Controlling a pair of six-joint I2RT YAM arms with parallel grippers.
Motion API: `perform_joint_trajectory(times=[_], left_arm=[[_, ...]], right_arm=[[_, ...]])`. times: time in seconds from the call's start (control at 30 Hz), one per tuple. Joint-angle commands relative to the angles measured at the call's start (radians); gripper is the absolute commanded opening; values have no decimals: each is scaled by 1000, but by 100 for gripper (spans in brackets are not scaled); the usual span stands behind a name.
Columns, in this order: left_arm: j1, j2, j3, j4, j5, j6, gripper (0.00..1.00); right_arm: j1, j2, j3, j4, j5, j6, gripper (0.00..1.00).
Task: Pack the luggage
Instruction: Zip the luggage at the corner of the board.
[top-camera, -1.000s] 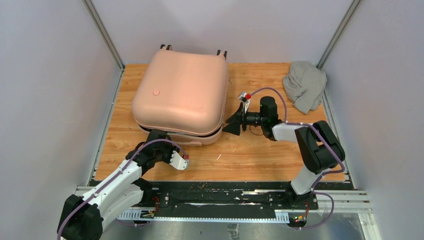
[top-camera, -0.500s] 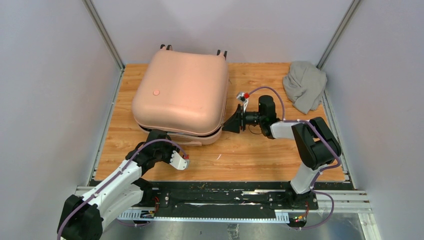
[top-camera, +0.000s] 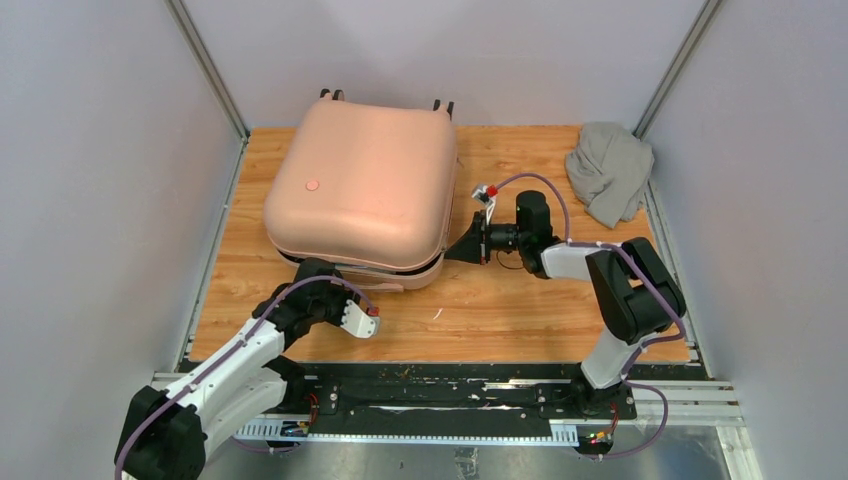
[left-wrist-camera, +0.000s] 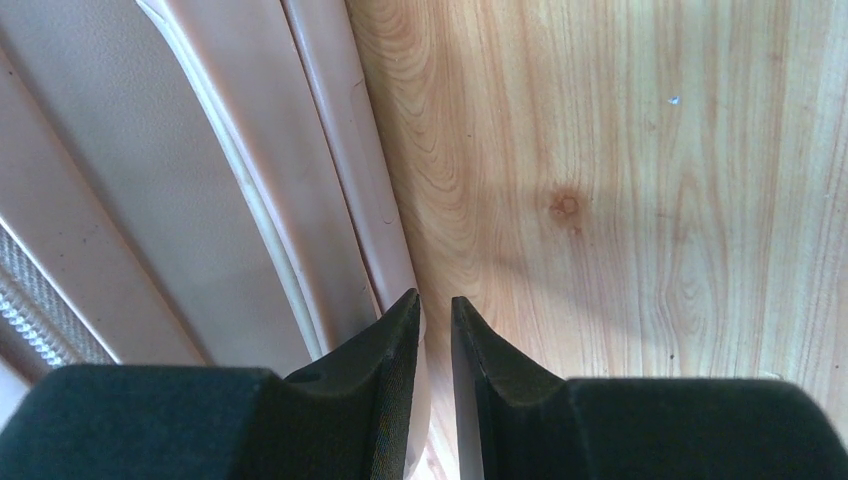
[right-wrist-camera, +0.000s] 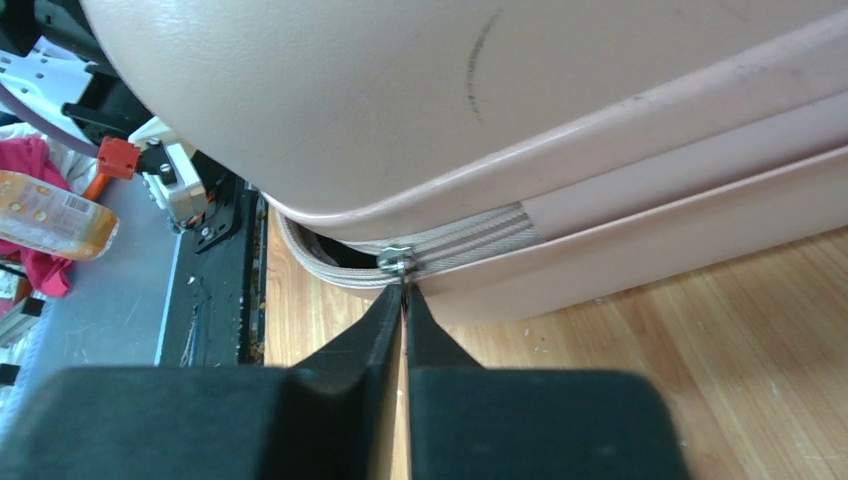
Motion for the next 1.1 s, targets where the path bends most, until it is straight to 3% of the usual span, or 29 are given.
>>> perform_joint_trajectory(times=[0.0,0.23,0.7,1.07], left_arm=[[-16,12,68,211,2,-6,26],[-34,17,68,219,-6,-50,25],[-118,47,86,290,-79,-146,17],[-163,84,115,304,-80,-206,9]], right_arm=[[50,-50,-20,-52,20,-35,0],[104,-102,-87,-110,114,-62,0],[272,-318,-146,-274,479,-189,0],[444,-394,-195,-311,547,-180,0]])
